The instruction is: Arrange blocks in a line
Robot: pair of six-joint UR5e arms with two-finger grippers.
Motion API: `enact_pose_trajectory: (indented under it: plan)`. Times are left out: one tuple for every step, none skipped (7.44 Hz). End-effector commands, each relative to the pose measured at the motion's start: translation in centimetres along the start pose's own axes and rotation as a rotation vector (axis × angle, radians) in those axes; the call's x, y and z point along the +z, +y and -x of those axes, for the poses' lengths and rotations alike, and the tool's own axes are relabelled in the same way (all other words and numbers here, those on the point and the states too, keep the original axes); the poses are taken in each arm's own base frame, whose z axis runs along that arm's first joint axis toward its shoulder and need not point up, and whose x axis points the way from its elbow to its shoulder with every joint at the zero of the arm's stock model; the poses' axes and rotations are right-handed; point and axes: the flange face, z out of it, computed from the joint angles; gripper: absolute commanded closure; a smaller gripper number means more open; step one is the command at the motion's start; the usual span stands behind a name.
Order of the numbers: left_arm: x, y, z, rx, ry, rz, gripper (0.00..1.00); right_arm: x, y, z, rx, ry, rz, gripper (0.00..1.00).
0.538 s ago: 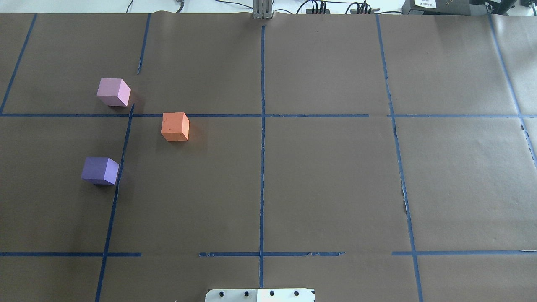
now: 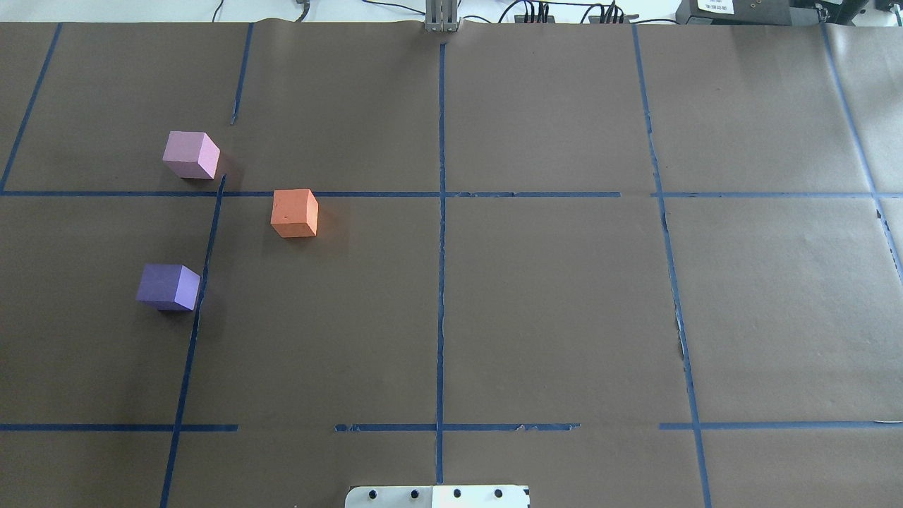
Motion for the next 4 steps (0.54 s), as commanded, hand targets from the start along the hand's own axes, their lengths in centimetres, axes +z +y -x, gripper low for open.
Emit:
enact_pose_trajectory:
  plan:
    - [-0.54, -0.83, -0.55, 0.014, -0.001, -0.013, 0.00, 0.00, 0.00, 0.01, 0.000, -0.001, 0.001, 0.00]
    - [-0.26, -0.95, -0.35, 0.015, -0.001, -0.009, 0.00, -0.01, -0.01, 0.01, -0.001, 0.000, -0.001, 0.00]
    - [-0.51, -0.95, -0.57, 0.028, -0.006, -0.022, 0.00, 0.00, 0.00, 0.00, 0.000, 0.000, 0.000, 0.00]
    - [-0.41, -0.69, -0.47, 0.028, -0.006, -0.022, 0.00, -0.01, -0.01, 0.01, -0.001, 0.000, -0.001, 0.00]
